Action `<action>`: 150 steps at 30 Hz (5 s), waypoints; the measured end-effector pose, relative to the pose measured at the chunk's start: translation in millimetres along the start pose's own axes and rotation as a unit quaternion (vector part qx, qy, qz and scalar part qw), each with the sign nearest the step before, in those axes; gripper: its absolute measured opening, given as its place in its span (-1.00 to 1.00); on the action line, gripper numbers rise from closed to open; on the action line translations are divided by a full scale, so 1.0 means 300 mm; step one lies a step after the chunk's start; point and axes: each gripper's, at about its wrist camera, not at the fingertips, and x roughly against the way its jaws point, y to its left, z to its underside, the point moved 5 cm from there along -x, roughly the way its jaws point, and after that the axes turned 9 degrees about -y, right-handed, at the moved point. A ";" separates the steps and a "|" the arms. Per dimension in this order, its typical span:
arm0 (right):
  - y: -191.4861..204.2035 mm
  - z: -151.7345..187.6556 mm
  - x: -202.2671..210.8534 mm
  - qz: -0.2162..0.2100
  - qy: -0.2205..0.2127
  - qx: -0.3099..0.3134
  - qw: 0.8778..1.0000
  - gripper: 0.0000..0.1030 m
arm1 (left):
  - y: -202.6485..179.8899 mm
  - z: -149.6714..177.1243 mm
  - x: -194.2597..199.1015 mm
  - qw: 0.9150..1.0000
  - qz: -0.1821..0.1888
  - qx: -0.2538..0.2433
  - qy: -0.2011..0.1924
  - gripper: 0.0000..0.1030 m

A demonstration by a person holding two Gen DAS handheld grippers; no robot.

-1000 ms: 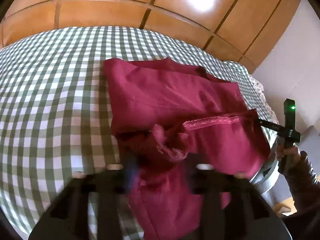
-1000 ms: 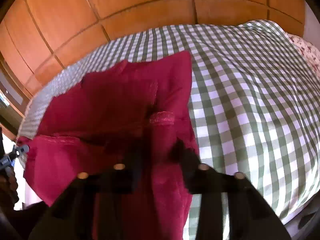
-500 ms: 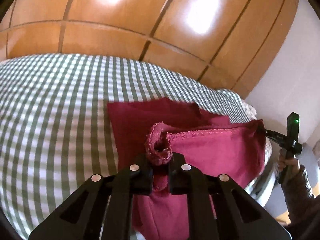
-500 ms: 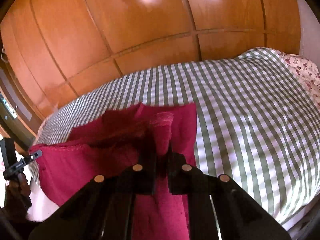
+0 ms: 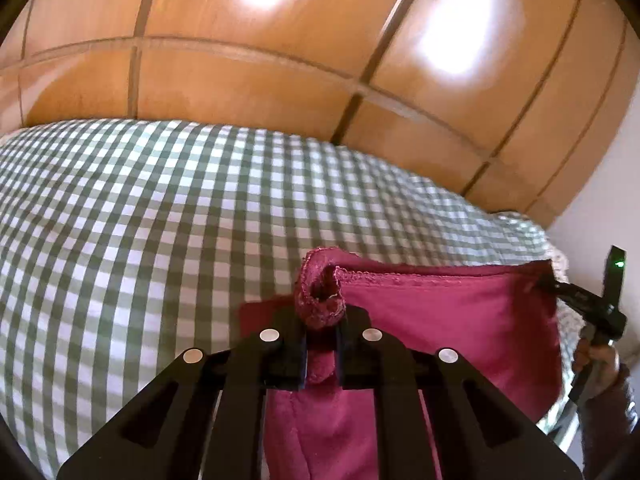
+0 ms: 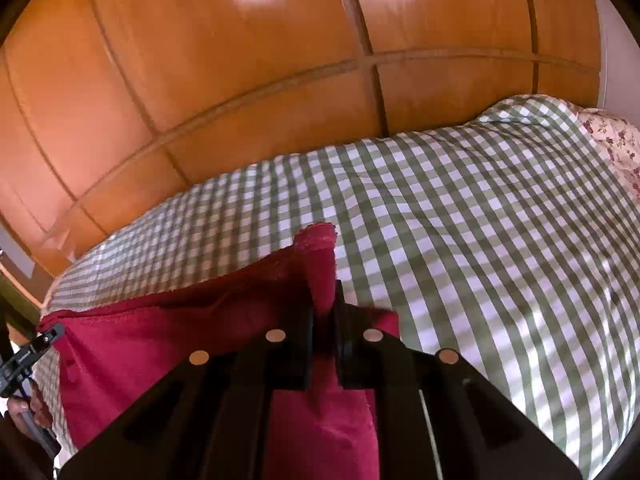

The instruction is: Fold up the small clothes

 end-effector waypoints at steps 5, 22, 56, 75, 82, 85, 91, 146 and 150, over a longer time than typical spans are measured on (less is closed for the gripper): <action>-0.052 0.083 -0.155 0.038 0.044 -0.007 0.998 -0.87 | 0.054 0.046 -0.162 0.998 -0.051 0.008 0.040 -0.83; 0.136 0.225 0.095 -0.046 -0.016 0.046 0.998 0.49 | -0.024 0.130 0.097 0.997 -0.066 -0.009 -0.027 -0.09; 0.213 0.546 0.067 -0.026 0.018 0.097 0.995 0.89 | 0.076 0.137 -0.065 0.976 -0.205 -0.060 0.038 0.18; 0.227 0.542 0.063 -0.016 0.022 0.105 0.994 0.95 | 0.029 0.127 0.102 0.979 -0.200 -0.018 -0.038 0.19; 0.207 0.518 0.145 -0.017 0.006 0.087 0.996 0.95 | -0.115 0.220 0.181 0.986 -0.157 -0.042 -0.043 0.19; 0.192 0.512 0.179 -0.016 -0.003 0.084 0.996 0.95 | -0.141 0.254 0.194 0.987 -0.150 -0.050 -0.041 0.19; 0.161 0.506 0.211 -0.014 -0.006 0.077 0.997 0.95 | -0.177 0.303 0.197 0.987 -0.145 -0.065 -0.033 0.19; -0.079 0.391 0.275 0.036 -0.036 -0.007 0.999 0.02 | -0.106 0.339 0.039 0.984 -0.166 -0.063 0.023 0.60; -0.064 0.386 0.164 0.044 -0.006 0.010 0.999 -0.14 | -0.119 0.330 0.091 0.984 -0.164 -0.071 -0.003 0.60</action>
